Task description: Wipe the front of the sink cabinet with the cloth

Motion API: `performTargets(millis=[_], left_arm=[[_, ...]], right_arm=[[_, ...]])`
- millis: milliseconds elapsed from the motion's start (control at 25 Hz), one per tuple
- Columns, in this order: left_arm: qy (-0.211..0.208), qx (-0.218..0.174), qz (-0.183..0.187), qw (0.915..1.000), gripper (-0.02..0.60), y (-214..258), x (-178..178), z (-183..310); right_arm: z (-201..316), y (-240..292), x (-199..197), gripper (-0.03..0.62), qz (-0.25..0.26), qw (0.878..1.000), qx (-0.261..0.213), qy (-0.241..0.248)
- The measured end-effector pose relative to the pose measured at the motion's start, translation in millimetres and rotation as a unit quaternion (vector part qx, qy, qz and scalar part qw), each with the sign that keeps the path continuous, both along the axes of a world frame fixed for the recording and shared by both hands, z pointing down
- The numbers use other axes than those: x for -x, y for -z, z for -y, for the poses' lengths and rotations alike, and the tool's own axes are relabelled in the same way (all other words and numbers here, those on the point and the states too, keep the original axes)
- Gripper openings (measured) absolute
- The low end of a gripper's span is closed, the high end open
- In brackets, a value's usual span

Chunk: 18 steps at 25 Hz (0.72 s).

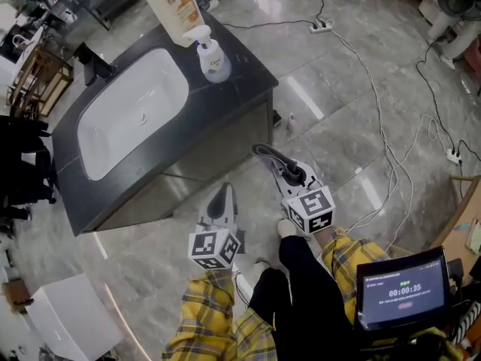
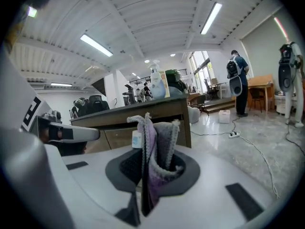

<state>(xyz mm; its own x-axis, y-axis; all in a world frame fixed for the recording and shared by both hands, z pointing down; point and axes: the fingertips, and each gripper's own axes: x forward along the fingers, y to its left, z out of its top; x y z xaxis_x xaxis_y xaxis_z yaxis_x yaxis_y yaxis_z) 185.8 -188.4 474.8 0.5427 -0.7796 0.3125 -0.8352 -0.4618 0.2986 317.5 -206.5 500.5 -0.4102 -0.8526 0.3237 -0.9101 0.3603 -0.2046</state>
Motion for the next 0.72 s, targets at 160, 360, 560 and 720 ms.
performTargets(millis=[160, 360, 560, 720], left_arm=[[0.033, -0.01, -0.012, 0.9994, 0.006, 32.2, 25.4, -25.8], [0.022, -0.025, -0.002, 0.9994, 0.006, 73.0, 45.0, -75.3], [0.039, -0.043, -0.01, 0.9982, 0.006, 110.8, 75.1, -109.6], [0.045, -0.057, -0.015, 0.9972, 0.008, 131.9, 94.8, -135.6]], right_arm=[[-23.5, 40.2, 14.6, 0.044, 0.003, 1.0, -0.016, 0.023], [-61.1, 89.2, 38.7, 0.044, 0.015, 0.998, -0.036, 0.056], [-92.7, 124.7, 64.5, 0.044, 0.031, 0.995, -0.038, 0.085], [-119.5, 148.2, 86.4, 0.044, 0.049, 0.992, -0.038, 0.107]])
